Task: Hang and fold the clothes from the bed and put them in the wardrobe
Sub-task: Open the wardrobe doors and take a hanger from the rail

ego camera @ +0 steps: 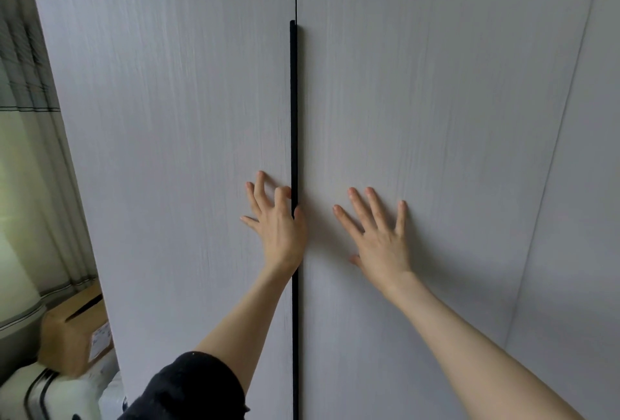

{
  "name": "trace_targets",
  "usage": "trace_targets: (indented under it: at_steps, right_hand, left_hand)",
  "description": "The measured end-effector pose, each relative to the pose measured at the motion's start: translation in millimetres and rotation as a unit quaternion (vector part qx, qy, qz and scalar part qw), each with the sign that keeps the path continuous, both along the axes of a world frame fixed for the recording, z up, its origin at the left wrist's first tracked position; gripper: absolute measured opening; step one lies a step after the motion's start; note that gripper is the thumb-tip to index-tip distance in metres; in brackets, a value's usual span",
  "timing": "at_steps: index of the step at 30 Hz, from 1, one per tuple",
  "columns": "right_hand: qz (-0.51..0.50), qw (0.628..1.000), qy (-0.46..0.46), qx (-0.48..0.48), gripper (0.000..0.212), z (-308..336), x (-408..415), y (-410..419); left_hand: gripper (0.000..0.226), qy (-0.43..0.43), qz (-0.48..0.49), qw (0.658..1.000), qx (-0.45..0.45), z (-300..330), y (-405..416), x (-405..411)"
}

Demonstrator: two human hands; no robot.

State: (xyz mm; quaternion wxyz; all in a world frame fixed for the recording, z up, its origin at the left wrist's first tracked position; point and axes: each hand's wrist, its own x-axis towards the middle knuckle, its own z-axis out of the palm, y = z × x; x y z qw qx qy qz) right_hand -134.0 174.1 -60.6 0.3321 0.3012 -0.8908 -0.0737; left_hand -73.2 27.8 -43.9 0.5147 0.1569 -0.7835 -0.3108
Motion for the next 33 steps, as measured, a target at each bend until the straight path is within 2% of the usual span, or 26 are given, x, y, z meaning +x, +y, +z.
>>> trace_targets:
  at_steps: [8, 10, 11, 12, 13, 15, 16, 18, 21, 26, 28, 30, 33]
  right_hand:
    - [0.01, 1.0, -0.022, -0.002, 0.1, 3.2, 5.0, 0.5]
    - [0.051, 0.995, -0.076, -0.04, 0.089, 4.7, 13.3, -2.8]
    - [0.089, 0.984, -0.134, -0.078, 0.084, 2.4, 20.4, -5.4]
    - [0.138, 0.958, -0.216, -0.13, 0.08, -2.6, 30.9, -8.2]
    - [0.186, 0.909, -0.319, -0.192, 0.077, -8.0, 42.1, -11.0]
    - [0.263, 0.763, -0.511, -0.296, 0.069, -19.4, 71.0, -16.2]
    - [0.28, 0.706, -0.564, -0.324, 0.064, -23.0, 86.2, -18.8]
    - [0.292, 0.64, -0.618, -0.351, 0.055, -25.9, 108.7, -23.5]
    - [0.292, 0.606, -0.644, -0.364, 0.051, -18.3, 132.8, -24.2]
    - [0.292, 0.598, -0.662, -0.345, 0.059, -9.7, 178.5, -18.2]
    - [0.29, 0.592, -0.67, -0.341, 0.059, -9.6, 196.4, -18.8]
    - [0.289, 0.579, -0.678, -0.348, 0.06, -10.2, 213.0, -21.0]
    - [0.296, 0.559, -0.69, -0.352, 0.057, -13.3, 242.6, -27.2]
  left_hand:
    - [0.016, 0.011, -0.049, 0.999, 0.014, 1.0, 4.8, 26.5]
    - [0.016, 0.021, -0.057, 0.998, 0.009, 1.4, 6.6, 39.5]
    - [0.018, 0.023, -0.06, 0.998, 0.007, 1.6, 7.6, 48.6]
    - [0.019, 0.024, -0.059, 0.998, 0.004, 0.8, 8.8, 60.2]
    - [0.019, 0.026, -0.061, 0.998, -0.002, 0.2, 9.6, 69.7]
    - [0.02, 0.029, -0.072, 0.997, -0.013, -1.4, 10.3, 90.2]
    - [0.019, 0.029, -0.08, 0.996, -0.016, -1.9, 9.6, 100.6]
    - [0.018, 0.022, -0.092, 0.995, -0.024, -2.0, 7.5, 117.4]
    - [0.018, 0.002, -0.088, 0.995, -0.056, -1.8, 2.9, 139.3]
    - [0.021, -0.018, -0.108, 0.991, -0.081, -1.3, -10.2, 191.1]
    - [0.029, -0.029, -0.13, 0.988, -0.082, -2.0, -19.5, 217.9]
    - [0.042, -0.038, -0.175, 0.984, -0.025, -0.2, -29.3, 245.1]
    - [0.053, -0.051, -0.276, 0.948, 0.151, 8.0, -39.5, 287.4]
